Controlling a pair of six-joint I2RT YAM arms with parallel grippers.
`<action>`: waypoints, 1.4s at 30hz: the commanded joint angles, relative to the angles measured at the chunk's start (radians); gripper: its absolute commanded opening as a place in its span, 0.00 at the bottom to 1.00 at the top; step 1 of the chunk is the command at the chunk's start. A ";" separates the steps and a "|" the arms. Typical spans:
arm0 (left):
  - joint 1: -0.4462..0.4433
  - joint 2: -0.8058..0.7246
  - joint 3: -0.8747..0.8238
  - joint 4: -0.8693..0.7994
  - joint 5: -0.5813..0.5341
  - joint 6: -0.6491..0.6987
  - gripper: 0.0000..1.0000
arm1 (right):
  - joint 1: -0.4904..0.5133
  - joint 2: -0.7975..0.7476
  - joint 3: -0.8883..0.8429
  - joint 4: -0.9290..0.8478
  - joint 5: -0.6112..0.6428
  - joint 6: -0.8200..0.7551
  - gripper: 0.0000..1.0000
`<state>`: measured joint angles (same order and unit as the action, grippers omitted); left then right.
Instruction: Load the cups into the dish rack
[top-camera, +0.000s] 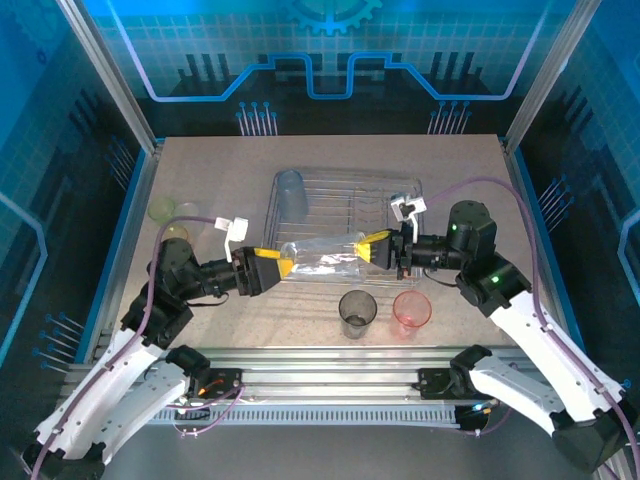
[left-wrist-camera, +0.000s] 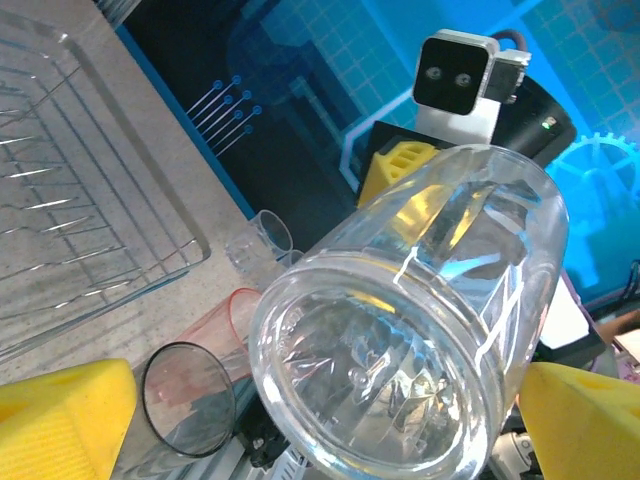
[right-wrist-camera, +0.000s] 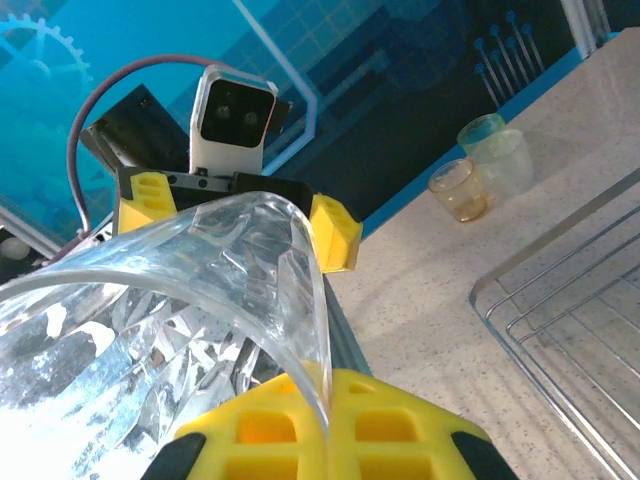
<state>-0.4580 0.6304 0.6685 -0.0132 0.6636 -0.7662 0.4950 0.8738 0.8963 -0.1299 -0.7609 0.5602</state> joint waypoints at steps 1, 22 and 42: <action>-0.017 0.006 -0.022 0.086 0.041 -0.028 0.99 | -0.006 0.017 -0.004 0.109 -0.082 0.053 0.00; -0.060 0.055 -0.023 0.180 0.051 -0.061 0.91 | 0.065 0.177 0.028 0.227 -0.114 0.131 0.00; -0.062 0.088 0.154 -0.435 -0.389 0.115 0.03 | 0.021 0.272 0.228 -0.441 0.337 -0.089 0.61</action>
<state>-0.5186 0.6952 0.7288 -0.1402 0.5106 -0.7521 0.5442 1.1500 1.0767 -0.3397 -0.6125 0.5468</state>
